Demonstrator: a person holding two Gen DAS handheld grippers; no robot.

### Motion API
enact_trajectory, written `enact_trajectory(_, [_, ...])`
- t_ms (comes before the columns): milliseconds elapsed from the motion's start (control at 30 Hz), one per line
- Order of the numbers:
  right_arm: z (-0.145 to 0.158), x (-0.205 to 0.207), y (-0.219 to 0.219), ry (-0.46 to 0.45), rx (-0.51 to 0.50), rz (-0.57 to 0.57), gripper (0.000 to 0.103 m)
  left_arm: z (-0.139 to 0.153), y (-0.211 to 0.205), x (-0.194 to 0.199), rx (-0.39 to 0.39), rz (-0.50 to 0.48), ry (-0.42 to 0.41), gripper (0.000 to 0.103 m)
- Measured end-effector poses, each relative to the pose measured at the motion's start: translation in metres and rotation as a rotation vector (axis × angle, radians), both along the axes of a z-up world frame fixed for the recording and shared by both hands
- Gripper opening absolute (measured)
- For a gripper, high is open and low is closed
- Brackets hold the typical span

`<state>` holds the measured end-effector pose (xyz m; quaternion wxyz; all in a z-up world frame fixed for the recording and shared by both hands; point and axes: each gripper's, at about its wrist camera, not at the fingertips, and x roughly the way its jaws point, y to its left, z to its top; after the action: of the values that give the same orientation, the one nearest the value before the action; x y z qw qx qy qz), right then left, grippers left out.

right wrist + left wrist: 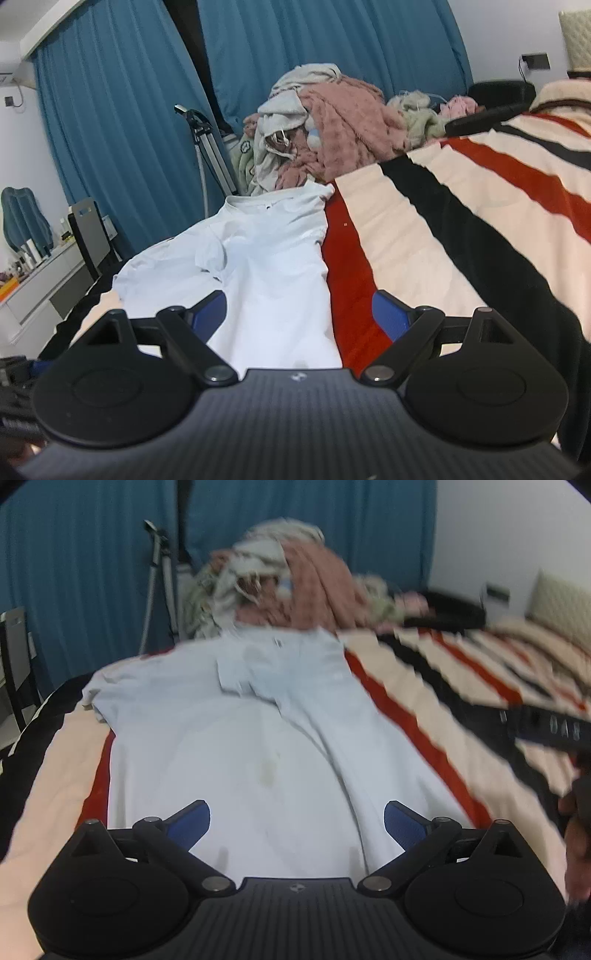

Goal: Fold clothes

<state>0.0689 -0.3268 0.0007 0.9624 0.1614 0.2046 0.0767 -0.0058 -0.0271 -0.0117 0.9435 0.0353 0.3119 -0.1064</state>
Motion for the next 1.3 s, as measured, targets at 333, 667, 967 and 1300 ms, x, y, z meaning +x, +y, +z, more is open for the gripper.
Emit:
enact_trajectory(333, [-0.008,0.005,0.013,0.005,-0.056,0.025,0.087,0.012,0.018,-0.017,-0.014,0.070,-0.065,0.101])
enact_trajectory(667, [-0.016,0.022,0.034,0.061,-0.137,0.062,0.087,0.037,0.061,-0.020,-0.097,0.137,-0.077,0.102])
enact_trajectory(967, [-0.021,0.129,0.113,0.022,-0.296,0.313,0.086,0.036,0.120,-0.014,-0.179,0.164,-0.039,0.102])
enact_trajectory(1300, [-0.044,0.238,0.340,-0.023,-0.461,0.619,0.079,0.007,0.189,0.021,-0.265,0.337,-0.059,0.102])
